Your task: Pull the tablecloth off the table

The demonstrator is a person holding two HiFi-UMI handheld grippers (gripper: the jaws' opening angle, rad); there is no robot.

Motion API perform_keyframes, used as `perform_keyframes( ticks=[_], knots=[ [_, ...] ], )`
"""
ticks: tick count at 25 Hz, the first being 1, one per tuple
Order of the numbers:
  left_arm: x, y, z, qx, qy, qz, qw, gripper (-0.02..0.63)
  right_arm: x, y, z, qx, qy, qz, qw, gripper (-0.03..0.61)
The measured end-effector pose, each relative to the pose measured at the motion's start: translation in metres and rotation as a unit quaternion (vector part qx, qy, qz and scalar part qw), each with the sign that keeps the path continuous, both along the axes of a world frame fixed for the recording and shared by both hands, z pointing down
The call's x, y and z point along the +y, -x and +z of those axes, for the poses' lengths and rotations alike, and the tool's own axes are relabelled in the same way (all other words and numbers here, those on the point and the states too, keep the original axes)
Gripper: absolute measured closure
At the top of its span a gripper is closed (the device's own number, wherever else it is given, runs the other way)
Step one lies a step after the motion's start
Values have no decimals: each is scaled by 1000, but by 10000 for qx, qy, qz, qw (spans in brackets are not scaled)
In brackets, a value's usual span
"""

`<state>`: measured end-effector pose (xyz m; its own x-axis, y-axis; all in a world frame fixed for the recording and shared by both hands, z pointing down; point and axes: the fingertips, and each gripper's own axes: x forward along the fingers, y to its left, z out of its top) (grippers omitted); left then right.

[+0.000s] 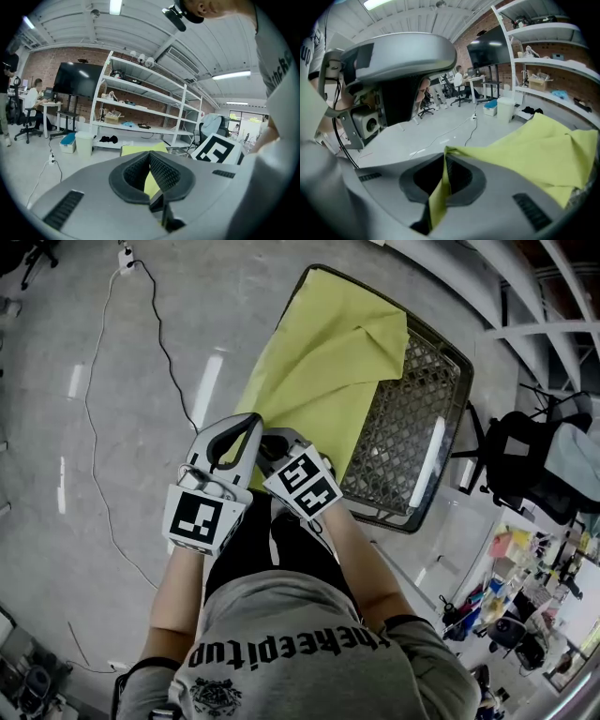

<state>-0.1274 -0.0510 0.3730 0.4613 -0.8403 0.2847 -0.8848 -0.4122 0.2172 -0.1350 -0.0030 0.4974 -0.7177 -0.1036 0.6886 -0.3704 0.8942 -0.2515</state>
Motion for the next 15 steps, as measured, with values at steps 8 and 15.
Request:
perform_keyframes(
  ticks=[8, 15],
  knots=[
    [-2, 3, 0, 10, -1, -3, 10000, 598, 14, 4, 14, 2, 414, -126, 9991, 500],
    [-6, -6, -1, 31, -22, 153, 9999, 598, 6, -10, 3, -131, 311, 307, 9990, 507]
  ],
)
